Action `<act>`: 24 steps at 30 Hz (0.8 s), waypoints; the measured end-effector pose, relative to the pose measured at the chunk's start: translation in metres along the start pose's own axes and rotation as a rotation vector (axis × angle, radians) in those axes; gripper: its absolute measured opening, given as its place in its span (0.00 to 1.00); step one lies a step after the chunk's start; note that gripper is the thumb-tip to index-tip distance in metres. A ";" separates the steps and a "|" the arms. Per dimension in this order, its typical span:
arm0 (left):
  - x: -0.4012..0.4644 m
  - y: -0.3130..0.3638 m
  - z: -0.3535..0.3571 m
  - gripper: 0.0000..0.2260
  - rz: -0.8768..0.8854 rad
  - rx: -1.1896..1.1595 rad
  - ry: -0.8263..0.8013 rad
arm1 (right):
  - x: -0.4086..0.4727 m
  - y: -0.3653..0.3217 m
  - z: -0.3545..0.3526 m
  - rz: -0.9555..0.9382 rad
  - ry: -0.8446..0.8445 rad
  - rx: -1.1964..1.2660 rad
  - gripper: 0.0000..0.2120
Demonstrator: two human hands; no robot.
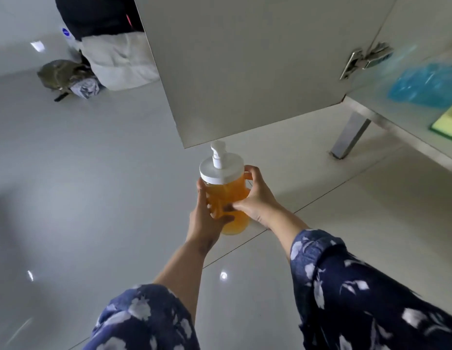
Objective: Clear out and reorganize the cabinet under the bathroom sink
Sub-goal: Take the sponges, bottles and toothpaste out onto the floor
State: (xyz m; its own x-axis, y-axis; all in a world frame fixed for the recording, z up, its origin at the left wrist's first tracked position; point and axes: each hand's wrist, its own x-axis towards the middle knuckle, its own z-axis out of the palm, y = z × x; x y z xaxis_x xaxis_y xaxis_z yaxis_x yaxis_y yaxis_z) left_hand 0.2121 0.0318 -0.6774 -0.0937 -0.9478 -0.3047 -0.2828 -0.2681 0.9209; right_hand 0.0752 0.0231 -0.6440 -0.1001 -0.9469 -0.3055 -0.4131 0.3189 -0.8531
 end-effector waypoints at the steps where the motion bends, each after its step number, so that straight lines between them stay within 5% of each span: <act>1: 0.001 -0.003 -0.001 0.52 0.005 -0.011 0.007 | 0.001 0.002 0.003 -0.003 -0.003 -0.005 0.42; 11: -0.008 0.000 -0.007 0.45 0.001 0.039 -0.011 | -0.006 0.013 0.001 -0.014 -0.021 -0.075 0.53; 14: -0.010 0.016 -0.021 0.39 0.000 0.189 -0.078 | -0.012 0.006 -0.009 0.031 -0.024 -0.095 0.46; 24: -0.019 0.158 -0.026 0.26 0.053 0.490 -0.170 | -0.065 -0.058 -0.128 0.300 -0.255 -0.707 0.40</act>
State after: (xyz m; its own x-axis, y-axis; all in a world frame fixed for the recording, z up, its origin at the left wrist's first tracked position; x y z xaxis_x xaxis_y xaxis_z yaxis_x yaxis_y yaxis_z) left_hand 0.1937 0.0030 -0.5199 -0.2621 -0.9057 -0.3332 -0.6833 -0.0696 0.7268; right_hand -0.0101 0.0611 -0.5204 -0.1236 -0.7593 -0.6389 -0.8844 0.3764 -0.2761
